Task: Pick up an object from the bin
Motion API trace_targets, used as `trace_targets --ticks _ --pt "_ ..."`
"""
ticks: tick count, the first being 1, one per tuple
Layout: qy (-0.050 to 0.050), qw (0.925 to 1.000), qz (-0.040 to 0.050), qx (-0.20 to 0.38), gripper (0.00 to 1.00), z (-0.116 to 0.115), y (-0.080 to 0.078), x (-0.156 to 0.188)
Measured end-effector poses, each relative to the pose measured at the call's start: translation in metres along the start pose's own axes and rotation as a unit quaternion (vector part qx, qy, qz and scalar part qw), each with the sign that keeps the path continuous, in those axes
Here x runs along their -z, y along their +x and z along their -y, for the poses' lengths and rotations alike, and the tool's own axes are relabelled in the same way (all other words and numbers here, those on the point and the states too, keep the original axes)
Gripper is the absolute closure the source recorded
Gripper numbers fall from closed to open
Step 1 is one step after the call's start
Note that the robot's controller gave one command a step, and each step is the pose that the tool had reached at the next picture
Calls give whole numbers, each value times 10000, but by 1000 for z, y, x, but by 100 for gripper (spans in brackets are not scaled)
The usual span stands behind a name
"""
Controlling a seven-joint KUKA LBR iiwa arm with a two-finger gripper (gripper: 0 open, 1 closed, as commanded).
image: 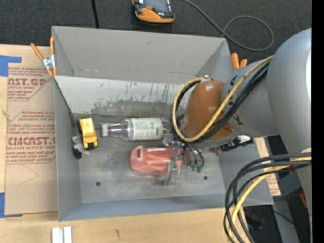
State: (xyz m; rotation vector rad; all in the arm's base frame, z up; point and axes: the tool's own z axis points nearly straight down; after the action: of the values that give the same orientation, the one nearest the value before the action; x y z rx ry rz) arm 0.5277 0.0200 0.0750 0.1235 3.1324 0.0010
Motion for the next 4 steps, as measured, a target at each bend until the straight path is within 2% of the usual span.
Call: trace_targets --ticks 1,2,3,4 --pt "-10 10000 -6 93 100 -49 24 -4" --pt "-9 10000 -6 92 100 -49 24 -4" --pt "15 9998 -99 197 100 -50 27 36" --pt "9 9998 -75 176 100 -48 11 97"
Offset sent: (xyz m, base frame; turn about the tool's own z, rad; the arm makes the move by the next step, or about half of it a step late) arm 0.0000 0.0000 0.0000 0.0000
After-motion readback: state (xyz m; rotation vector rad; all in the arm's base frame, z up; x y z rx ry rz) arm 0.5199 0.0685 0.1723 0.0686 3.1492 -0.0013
